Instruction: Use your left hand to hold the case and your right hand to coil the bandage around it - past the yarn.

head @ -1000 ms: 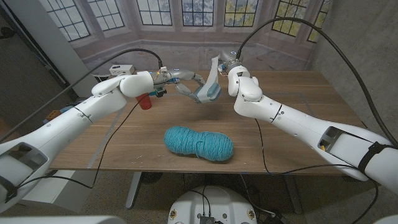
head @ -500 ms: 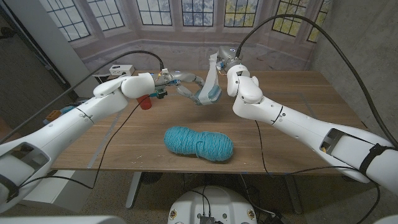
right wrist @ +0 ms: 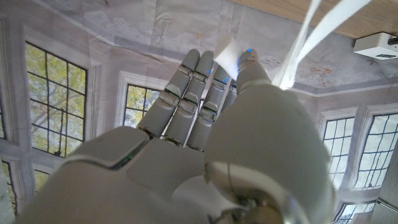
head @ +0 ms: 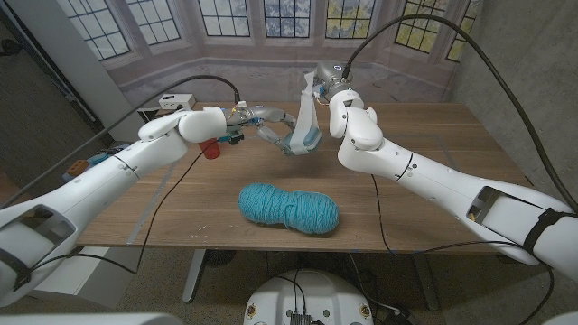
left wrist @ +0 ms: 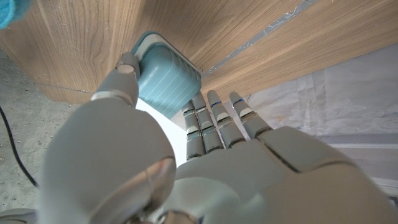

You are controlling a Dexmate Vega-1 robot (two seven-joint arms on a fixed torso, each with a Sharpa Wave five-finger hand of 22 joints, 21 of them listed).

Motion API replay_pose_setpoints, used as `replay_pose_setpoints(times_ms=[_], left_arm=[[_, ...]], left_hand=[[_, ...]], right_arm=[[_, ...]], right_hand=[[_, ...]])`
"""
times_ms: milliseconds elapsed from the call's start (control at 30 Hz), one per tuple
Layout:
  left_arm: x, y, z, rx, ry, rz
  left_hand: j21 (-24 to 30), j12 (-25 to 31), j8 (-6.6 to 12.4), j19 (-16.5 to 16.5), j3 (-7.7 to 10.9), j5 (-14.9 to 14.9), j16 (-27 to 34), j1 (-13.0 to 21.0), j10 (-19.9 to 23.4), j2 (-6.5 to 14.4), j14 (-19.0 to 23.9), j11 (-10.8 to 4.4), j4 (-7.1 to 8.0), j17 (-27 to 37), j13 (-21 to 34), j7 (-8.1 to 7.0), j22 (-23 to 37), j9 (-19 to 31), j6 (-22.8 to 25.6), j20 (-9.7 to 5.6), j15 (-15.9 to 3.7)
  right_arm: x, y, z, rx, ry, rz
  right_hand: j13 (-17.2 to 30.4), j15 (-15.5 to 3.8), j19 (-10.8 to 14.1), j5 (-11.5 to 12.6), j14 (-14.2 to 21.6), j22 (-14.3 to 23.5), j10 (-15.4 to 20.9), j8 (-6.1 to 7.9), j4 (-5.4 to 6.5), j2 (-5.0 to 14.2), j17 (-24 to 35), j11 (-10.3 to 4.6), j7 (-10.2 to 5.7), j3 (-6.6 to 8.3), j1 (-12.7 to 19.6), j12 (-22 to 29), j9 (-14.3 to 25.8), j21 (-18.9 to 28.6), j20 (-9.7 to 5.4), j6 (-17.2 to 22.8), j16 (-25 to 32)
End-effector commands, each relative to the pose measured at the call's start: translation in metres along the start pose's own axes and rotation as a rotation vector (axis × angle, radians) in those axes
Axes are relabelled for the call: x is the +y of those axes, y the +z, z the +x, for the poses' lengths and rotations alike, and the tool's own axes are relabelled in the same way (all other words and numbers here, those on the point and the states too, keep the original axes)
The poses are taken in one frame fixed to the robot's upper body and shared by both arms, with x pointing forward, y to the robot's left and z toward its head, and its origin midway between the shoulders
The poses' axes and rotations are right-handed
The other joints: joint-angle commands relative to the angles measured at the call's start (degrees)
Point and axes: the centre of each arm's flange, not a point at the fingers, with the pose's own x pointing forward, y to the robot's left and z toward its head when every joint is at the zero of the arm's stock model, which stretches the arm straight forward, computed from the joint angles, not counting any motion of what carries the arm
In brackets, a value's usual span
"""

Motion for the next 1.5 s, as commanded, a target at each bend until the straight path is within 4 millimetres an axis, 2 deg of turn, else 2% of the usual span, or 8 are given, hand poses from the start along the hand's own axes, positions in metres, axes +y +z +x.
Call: replay_pose_setpoints(times_ms=[33,467,1033,1367,1500], left_arm=[[-0.002,-0.008,0.012,0.019,-0.02,-0.007],[-0.002,-0.013,0.029,0.019,-0.019,-0.013],[-0.001,-0.006,0.056,0.0,-0.024,-0.008],[-0.004,-0.005,0.063,-0.007,-0.032,-0.014],[-0.004,-0.005,0.064,-0.006,-0.031,-0.02]], left_hand=[[0.12,0.23,17.91,-0.37,0.96,0.53,0.15,-2.53,1.09,3.47,-0.3,-1.0,0.82,0.17,0.1,-0.95,0.07,0.31,1.99,-0.06,0.16],[0.14,0.22,17.89,-0.39,1.07,0.54,0.1,-2.57,1.07,3.44,-0.3,-1.0,0.79,0.09,0.05,-1.01,0.08,0.37,1.97,-0.14,0.14],[0.17,0.3,17.89,-0.4,1.09,0.53,0.17,-2.61,1.19,3.45,-0.21,-0.94,0.75,0.07,0.05,-0.86,0.09,0.43,2.01,-0.01,0.18],[0.16,0.27,17.86,-0.46,1.05,0.52,0.18,-2.64,1.06,3.47,-0.31,-0.78,0.76,0.09,0.04,-1.12,0.09,0.45,1.99,0.01,0.2],[0.17,0.3,17.87,-0.47,0.99,0.53,0.22,-2.65,1.18,3.55,-0.35,-0.85,0.79,0.15,0.0,-0.78,0.09,0.48,2.01,0.03,0.2]], right_arm=[[-0.011,-0.001,-0.009,0.021,0.0,0.021],[-0.014,0.006,-0.019,0.03,0.008,0.049],[-0.02,0.018,-0.031,0.034,0.006,0.094],[-0.025,0.025,-0.041,0.038,0.006,0.113],[-0.027,0.029,-0.046,0.039,0.001,0.112]], right_hand=[[0.18,-6.68,-0.29,0.25,0.26,0.12,0.28,0.14,-0.07,0.02,0.21,-0.3,0.02,-0.34,0.36,0.23,0.14,-0.01,-3.05,-0.44,-0.29],[0.07,-6.66,-0.18,0.25,0.16,0.13,0.34,0.08,0.02,0.03,0.39,0.09,0.3,-0.52,0.17,0.14,0.16,0.03,-2.88,-0.61,-0.33],[0.02,-6.65,0.05,0.29,0.49,0.13,0.53,0.14,-0.04,0.46,0.67,0.44,0.65,-0.41,0.39,0.14,0.18,0.12,-2.56,-0.42,-0.16],[-0.02,-6.66,0.26,0.26,0.66,0.12,0.66,0.14,-0.15,0.44,0.83,0.61,0.88,-0.43,0.55,0.15,0.19,0.2,-2.38,-0.39,-0.06],[-0.02,-6.65,0.34,0.25,0.76,0.12,0.65,0.13,-0.16,0.46,0.9,0.62,0.98,-0.44,0.57,0.14,0.19,0.23,-2.24,-0.39,0.0]])
